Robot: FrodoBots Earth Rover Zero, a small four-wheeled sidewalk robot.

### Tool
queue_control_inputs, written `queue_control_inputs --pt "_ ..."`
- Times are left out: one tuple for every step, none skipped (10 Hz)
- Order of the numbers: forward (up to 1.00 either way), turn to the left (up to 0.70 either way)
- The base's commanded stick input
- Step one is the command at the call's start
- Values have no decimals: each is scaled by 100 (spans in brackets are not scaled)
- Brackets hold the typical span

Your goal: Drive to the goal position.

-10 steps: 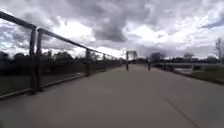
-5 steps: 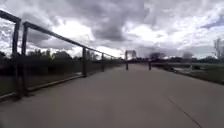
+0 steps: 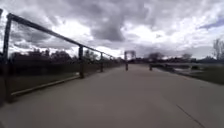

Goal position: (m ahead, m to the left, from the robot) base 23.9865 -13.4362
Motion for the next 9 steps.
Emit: queue_control_inputs --pt "70 -5" --pt "70 -6" --pt "70 -8" --pt "70 -8" --pt "70 -9" --pt "70 -11" --pt "70 -11" --pt "70 -11" --pt "70 -11"
